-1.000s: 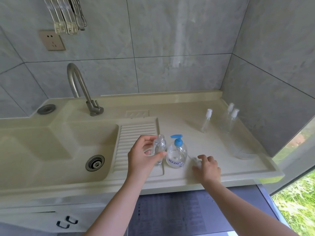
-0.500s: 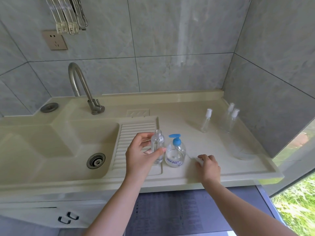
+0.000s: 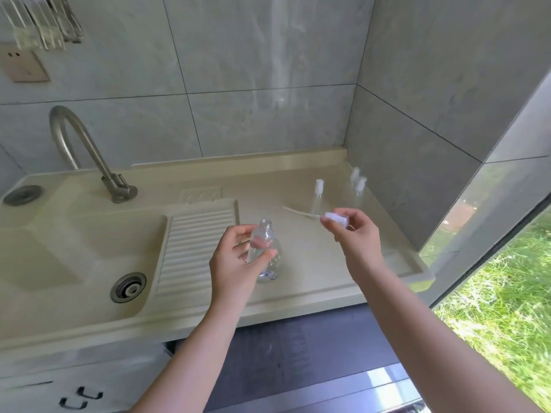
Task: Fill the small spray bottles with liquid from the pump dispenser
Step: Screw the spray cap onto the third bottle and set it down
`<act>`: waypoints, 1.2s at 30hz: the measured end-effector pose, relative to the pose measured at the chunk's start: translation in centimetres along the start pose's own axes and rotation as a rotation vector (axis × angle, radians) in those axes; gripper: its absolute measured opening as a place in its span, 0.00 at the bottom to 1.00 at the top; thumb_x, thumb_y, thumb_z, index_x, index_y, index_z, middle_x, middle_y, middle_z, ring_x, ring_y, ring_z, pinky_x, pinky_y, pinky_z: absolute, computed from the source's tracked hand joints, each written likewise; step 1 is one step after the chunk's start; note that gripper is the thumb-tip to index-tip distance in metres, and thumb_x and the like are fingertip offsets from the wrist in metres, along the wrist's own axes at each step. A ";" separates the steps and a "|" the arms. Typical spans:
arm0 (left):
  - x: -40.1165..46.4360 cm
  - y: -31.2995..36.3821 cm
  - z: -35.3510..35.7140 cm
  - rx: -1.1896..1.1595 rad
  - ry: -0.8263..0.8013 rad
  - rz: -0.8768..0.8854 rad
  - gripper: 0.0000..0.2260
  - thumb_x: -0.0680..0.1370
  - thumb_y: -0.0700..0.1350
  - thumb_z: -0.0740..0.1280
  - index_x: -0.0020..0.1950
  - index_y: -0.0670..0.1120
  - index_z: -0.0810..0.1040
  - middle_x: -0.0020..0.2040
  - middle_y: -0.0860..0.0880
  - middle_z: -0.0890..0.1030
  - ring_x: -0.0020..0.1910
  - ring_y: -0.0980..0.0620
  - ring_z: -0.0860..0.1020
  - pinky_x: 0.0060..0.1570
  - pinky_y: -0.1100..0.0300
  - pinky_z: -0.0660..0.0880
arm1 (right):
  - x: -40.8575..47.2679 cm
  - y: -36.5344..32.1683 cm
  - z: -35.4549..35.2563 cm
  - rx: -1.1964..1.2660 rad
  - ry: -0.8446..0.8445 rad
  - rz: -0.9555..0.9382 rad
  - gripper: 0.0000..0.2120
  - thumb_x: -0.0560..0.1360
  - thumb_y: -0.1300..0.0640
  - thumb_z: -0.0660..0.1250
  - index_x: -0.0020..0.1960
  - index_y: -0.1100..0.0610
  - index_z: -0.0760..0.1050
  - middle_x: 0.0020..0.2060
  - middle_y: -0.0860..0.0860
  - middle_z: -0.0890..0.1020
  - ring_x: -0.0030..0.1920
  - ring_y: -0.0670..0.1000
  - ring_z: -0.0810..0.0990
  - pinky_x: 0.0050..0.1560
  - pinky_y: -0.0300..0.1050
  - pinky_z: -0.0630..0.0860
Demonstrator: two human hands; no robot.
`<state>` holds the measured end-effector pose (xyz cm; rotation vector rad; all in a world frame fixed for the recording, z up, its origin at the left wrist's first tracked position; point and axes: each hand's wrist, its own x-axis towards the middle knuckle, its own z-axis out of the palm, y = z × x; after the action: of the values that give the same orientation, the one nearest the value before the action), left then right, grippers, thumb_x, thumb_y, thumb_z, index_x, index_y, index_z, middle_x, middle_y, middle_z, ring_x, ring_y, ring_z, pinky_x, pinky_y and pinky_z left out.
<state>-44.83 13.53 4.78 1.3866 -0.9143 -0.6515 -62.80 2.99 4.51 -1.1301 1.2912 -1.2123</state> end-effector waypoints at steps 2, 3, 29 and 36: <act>0.1 -0.2 0.6 0.006 0.010 -0.002 0.21 0.66 0.34 0.79 0.51 0.53 0.78 0.44 0.58 0.84 0.51 0.53 0.82 0.60 0.43 0.76 | -0.2 -2.0 -0.6 0.216 -0.098 0.083 0.10 0.72 0.62 0.77 0.51 0.53 0.81 0.38 0.46 0.81 0.35 0.44 0.75 0.46 0.40 0.71; 0.1 -0.3 0.9 0.014 0.018 -0.003 0.21 0.66 0.35 0.79 0.50 0.55 0.78 0.46 0.56 0.84 0.52 0.53 0.82 0.60 0.43 0.76 | -0.4 -2.9 -1.0 0.304 -0.142 0.122 0.10 0.73 0.64 0.75 0.52 0.54 0.82 0.38 0.45 0.81 0.36 0.42 0.76 0.45 0.38 0.70; 1.1 -0.2 0.6 0.185 0.044 0.072 0.21 0.64 0.38 0.81 0.48 0.55 0.77 0.50 0.58 0.82 0.50 0.58 0.80 0.46 0.71 0.71 | -2.3 -7.7 -0.2 0.395 -0.161 0.022 0.05 0.79 0.59 0.70 0.50 0.61 0.78 0.29 0.44 0.74 0.33 0.43 0.71 0.43 0.38 0.70; 1.1 -0.1 0.1 0.215 0.032 0.080 0.21 0.63 0.39 0.81 0.49 0.55 0.78 0.49 0.59 0.82 0.48 0.59 0.80 0.46 0.71 0.72 | -3.0 -7.5 0.8 0.324 -0.216 -0.001 0.04 0.78 0.59 0.70 0.50 0.60 0.80 0.33 0.46 0.74 0.34 0.44 0.71 0.41 0.35 0.71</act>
<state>-44.33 12.57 4.85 1.5377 -1.0315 -0.4792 -61.80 5.48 12.18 -0.9926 0.8941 -1.2124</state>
